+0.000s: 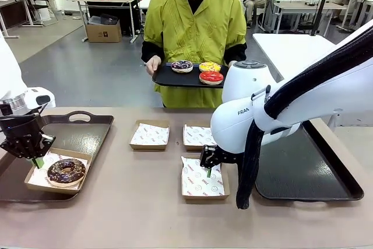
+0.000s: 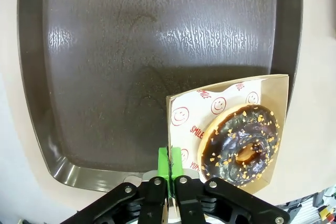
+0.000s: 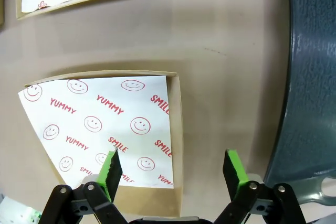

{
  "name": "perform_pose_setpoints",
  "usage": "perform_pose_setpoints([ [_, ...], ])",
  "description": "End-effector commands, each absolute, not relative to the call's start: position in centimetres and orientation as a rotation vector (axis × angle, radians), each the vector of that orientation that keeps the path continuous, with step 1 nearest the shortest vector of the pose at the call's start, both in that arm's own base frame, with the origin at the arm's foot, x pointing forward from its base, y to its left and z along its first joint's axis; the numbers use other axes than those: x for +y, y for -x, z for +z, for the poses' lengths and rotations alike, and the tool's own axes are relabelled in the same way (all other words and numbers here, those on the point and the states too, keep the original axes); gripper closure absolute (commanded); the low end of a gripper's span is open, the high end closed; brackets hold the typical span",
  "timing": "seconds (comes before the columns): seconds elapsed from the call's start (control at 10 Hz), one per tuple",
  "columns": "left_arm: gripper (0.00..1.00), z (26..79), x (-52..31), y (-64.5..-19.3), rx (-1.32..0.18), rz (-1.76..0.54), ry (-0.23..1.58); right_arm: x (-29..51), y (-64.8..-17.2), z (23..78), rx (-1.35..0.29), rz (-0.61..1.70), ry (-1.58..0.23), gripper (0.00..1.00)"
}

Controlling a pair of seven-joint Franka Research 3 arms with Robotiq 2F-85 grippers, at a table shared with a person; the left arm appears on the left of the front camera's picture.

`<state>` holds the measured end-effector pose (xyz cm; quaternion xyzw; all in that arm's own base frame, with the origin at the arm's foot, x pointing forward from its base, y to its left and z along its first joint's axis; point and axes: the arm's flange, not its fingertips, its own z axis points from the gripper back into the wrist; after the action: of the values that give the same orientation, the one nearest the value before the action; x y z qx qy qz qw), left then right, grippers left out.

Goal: Individually package the donuts and arrange them on the tray.
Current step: Place the picked Paper togo box on the Handle tray while simultaneously picking up another Paper togo box from the table with the other hand.

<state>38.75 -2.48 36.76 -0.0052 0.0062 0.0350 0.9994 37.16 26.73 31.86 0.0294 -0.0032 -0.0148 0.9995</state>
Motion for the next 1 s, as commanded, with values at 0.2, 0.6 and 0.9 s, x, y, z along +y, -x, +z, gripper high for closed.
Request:
perform_pose_setpoints([
  [0.2,0.4,36.36,-2.32,-39.12,0.01,0.053,0.005,26.96,-37.4,30.94,-0.031,-0.043,-0.039,0.58],
  [0.6,0.0,36.29,-2.19,-39.13,0.013,0.058,0.0,26.86,-37.43,30.93,-0.032,-0.053,-0.049,1.0],
  [0.9,0.0,36.29,-2.03,-39.1,0.013,0.056,0.005,26.81,-37.39,30.94,-0.027,-0.059,-0.057,1.0],
])
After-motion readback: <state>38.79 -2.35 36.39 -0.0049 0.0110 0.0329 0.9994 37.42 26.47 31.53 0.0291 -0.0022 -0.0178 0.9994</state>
